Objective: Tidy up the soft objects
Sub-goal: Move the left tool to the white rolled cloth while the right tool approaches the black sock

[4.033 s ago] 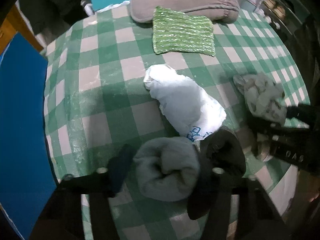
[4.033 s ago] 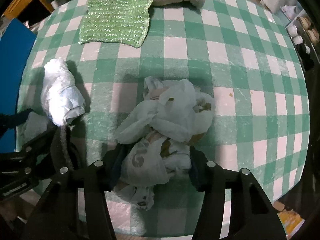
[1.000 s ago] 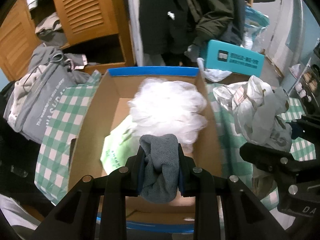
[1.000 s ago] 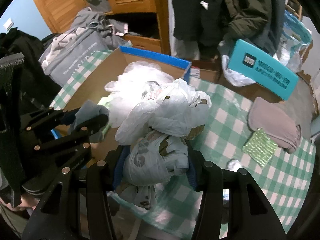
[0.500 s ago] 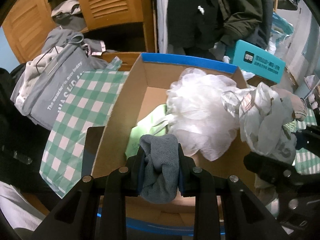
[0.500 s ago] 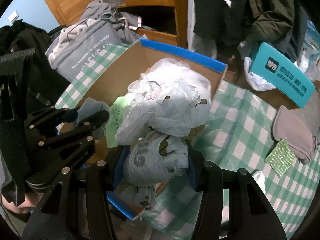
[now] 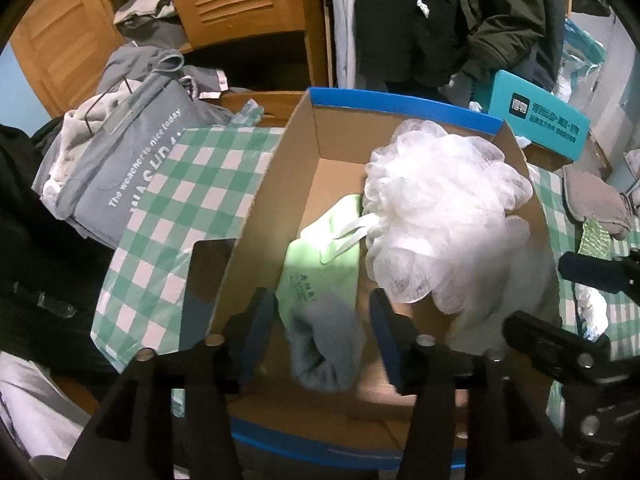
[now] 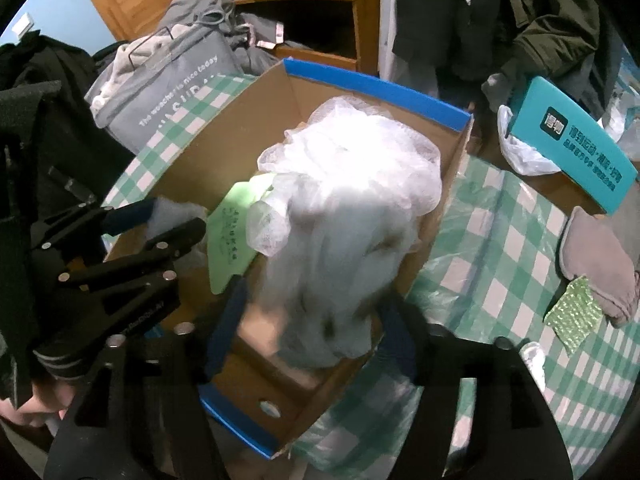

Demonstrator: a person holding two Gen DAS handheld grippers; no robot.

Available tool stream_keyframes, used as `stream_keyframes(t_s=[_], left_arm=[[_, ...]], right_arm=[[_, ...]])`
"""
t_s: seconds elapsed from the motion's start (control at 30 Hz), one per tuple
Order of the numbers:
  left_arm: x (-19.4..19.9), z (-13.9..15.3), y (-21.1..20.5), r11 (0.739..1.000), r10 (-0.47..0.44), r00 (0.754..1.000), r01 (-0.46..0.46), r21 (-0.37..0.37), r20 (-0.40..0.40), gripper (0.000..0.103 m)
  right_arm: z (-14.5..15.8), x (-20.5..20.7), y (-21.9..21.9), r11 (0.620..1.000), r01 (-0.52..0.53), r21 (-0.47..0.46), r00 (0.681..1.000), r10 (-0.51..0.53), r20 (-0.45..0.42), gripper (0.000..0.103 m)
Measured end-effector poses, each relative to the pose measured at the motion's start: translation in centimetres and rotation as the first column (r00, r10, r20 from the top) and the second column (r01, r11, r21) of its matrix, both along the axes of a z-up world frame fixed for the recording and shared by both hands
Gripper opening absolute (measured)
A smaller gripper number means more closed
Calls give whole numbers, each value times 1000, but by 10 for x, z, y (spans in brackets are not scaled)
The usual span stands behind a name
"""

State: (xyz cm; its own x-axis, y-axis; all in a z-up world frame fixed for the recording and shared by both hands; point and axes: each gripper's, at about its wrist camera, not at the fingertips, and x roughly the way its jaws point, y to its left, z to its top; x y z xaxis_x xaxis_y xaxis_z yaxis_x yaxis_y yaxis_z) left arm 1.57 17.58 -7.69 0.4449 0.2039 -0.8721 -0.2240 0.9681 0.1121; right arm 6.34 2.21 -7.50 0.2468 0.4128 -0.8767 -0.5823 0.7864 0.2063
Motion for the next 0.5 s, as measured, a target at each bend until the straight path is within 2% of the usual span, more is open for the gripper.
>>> stream_keyframes(t_s=[0.07,0.5], left_arm=[[-1,3,1,1000,1,1000,-1,-3,10,62],[-2,17,-19,998,-48,998,49,-25,43,64]], right_arm=[[4,0,-3,1000,5,2,1000,-5,9,74],[16,1,-29,998,61,4,998,-61,21,75]])
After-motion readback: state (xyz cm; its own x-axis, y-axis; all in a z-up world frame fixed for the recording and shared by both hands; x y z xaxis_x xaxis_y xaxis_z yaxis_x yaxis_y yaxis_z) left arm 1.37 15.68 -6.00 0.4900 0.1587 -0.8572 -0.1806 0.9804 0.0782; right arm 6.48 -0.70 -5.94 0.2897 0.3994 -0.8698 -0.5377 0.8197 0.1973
